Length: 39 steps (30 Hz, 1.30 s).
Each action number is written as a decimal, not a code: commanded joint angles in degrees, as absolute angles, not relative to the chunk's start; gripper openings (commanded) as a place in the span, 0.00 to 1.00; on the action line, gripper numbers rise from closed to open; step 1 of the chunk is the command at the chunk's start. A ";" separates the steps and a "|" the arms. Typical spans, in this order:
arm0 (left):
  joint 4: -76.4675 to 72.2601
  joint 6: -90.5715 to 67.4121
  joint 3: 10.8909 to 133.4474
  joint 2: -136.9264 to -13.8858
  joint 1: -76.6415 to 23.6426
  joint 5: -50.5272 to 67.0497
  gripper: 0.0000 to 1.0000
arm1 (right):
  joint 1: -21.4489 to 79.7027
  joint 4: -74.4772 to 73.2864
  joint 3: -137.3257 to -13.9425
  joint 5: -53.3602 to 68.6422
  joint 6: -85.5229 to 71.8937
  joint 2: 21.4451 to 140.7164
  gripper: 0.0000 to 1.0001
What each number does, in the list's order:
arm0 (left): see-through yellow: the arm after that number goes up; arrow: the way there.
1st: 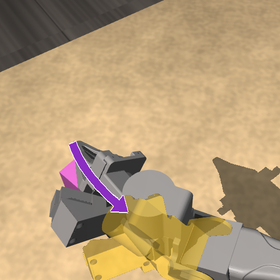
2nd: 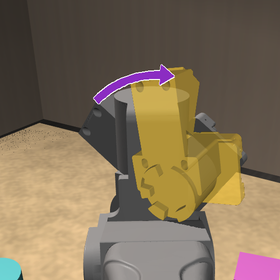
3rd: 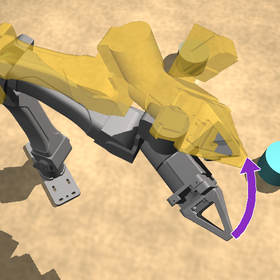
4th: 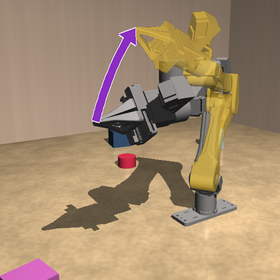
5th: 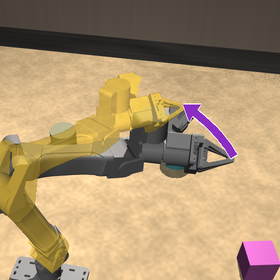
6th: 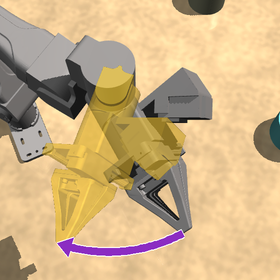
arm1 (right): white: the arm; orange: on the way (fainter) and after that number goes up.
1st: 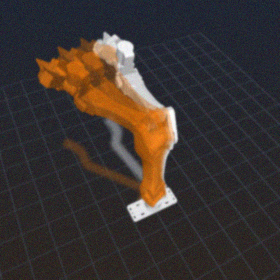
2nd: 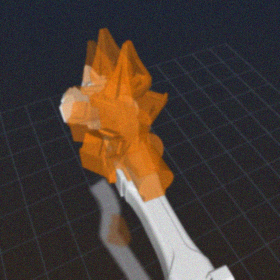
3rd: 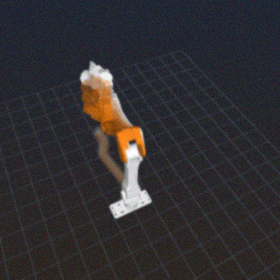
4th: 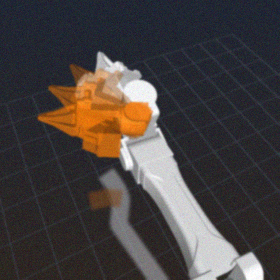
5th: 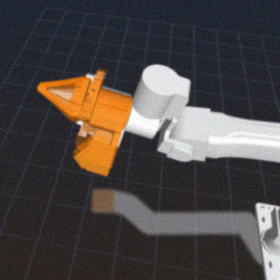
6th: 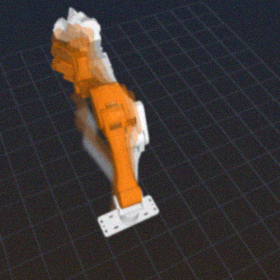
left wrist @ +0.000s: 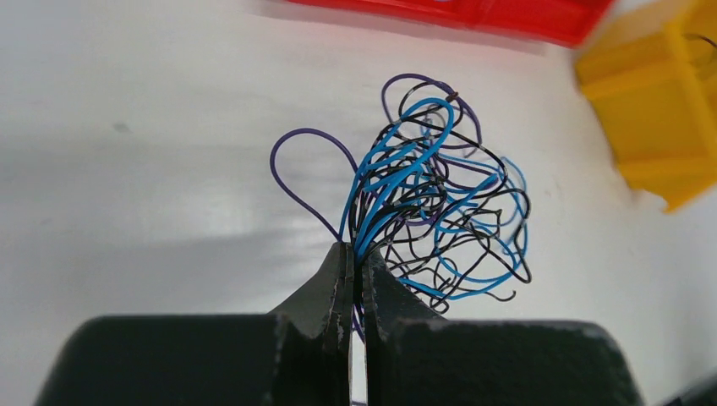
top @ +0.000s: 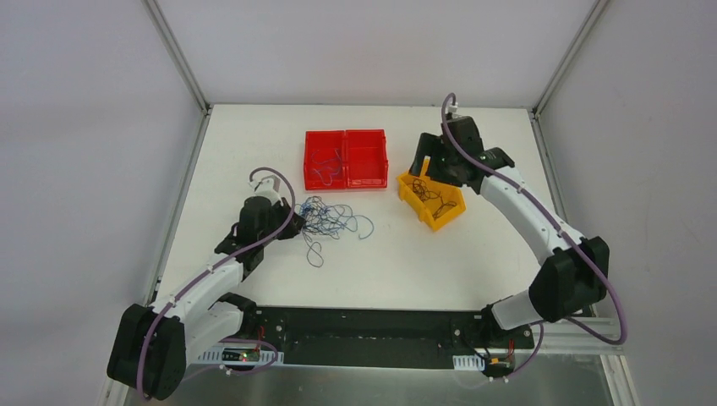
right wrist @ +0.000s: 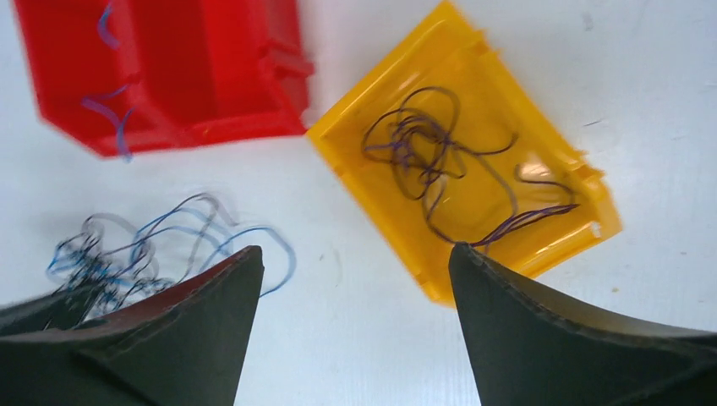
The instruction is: Untangle the cables
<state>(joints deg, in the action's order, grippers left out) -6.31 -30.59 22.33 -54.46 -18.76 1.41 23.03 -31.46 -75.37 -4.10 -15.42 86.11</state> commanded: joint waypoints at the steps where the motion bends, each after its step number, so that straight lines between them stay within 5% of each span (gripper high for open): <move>1: -24.04 -28.50 18.18 -53.31 -19.66 21.99 0.00 | 29.48 -30.24 -71.43 3.67 -10.56 80.13 0.85; 9: -34.47 -30.61 16.59 -55.57 -19.86 32.02 0.00 | 38.86 -16.15 -55.20 12.00 -10.96 73.34 0.87; 25: -34.43 -30.23 15.80 -53.57 -19.86 30.60 0.00 | 46.52 2.90 -41.14 9.77 -7.83 77.61 0.96; 39: -37.60 -30.90 14.86 -52.02 -19.95 33.77 0.00 | 47.11 14.83 -36.46 6.85 -8.77 83.02 0.88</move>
<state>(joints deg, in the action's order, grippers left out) -32.18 -30.48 15.38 -53.12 -19.53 30.48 46.41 9.61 -36.23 7.49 -8.95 81.34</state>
